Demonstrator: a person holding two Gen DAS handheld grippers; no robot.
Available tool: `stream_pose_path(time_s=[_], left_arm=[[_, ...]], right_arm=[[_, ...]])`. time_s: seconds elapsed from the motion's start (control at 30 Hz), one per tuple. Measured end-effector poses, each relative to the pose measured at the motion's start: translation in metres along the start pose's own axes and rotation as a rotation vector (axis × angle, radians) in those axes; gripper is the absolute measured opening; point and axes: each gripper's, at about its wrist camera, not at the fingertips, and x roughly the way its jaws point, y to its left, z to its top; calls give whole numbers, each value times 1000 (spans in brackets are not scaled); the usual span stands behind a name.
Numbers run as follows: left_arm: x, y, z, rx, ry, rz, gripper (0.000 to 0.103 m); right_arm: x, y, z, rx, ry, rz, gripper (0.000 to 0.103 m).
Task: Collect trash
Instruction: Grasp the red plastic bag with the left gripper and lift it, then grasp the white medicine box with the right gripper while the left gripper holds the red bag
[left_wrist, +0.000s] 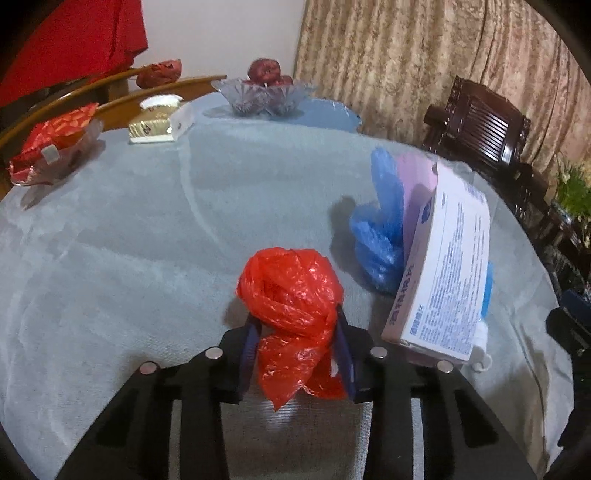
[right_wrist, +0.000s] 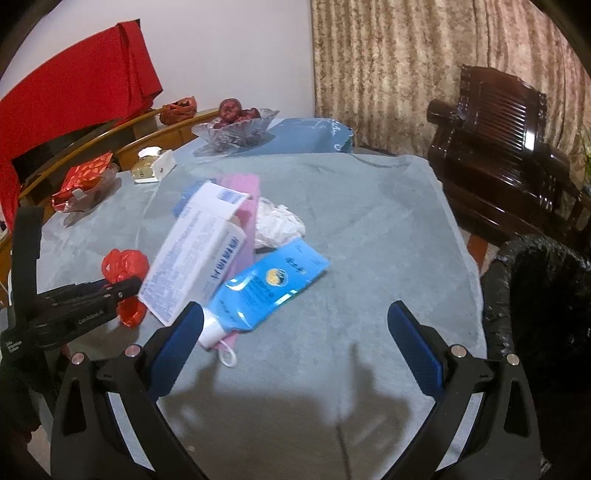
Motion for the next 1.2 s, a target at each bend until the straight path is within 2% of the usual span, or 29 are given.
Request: stream_pose_path(time_s=[0.33,0.5,0.83,0.93,0.97,1.0,1.03,1.2], left_arm=[[-25,30,6,14,-64,53,37],[-27,49,6,-2,-69,69,37],[-28,61,2,-17,-73,67,37],[-28,59,1,-15,-71,61,37],[-28,58,0,-15,-70,58,37],[-27,58,1,-15,-71,56,37],[-27,58,1,-15,-71,54,37],[-27,55,2,-9,-68,47,37]], right_arm=[[20,58,20,-9,-20,51,97],[38,83,24,-7,-1,29,97],[68,96,24,-21,54,-42,97],[72,96,21,-37,78,-30,96],[72,97,21,-48,83,-21,94],[72,97,21,-60,91,-6,82],[73,97,21,-69,107,15,76],[61,92,24,-67,116,96,66]])
